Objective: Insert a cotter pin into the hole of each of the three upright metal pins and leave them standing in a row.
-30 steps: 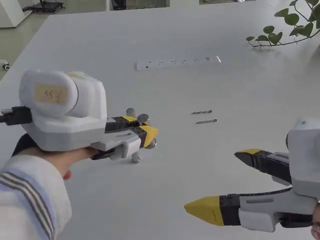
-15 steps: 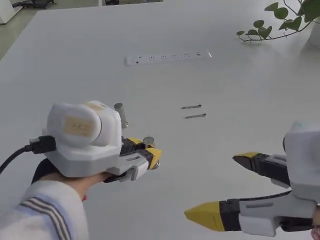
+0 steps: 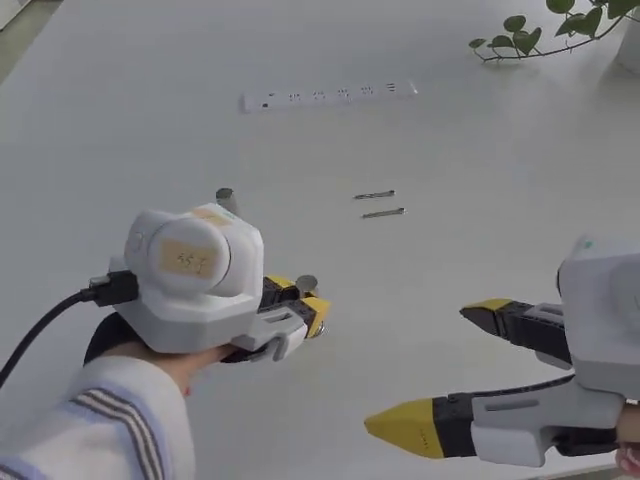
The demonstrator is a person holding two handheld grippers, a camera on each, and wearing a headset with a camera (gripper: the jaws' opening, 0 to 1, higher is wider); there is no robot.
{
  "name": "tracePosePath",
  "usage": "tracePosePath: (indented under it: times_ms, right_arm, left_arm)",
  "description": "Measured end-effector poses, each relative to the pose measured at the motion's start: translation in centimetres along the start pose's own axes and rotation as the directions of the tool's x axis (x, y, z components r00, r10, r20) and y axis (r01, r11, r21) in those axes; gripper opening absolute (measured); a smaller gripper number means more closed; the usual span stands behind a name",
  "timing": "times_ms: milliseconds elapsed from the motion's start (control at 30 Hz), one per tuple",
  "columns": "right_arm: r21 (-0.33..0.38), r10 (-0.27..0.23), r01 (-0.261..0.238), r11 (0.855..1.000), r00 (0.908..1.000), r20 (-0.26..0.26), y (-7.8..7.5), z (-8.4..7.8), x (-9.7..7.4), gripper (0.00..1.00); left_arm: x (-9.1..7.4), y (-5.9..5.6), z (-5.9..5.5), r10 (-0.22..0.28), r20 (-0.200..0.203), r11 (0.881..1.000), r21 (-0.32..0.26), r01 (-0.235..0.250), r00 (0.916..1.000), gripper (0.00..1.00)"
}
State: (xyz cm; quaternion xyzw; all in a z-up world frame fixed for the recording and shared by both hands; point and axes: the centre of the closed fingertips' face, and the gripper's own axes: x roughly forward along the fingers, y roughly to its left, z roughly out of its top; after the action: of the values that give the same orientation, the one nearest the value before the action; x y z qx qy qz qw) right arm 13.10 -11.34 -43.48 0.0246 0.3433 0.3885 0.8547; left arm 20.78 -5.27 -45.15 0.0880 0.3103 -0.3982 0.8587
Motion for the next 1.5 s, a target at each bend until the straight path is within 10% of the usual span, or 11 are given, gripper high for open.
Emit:
tracePosePath:
  times_ms: [1500]
  right_arm:
    - [-0.022, 0.053, -0.054, 0.998, 0.9976, -0.045, 0.46, -0.91, 0.66, 0.95]
  left_arm:
    - [0.89, -0.72, -0.57, 0.076, 0.030, 0.997, -0.036, -0.075, 0.9967, 0.10]
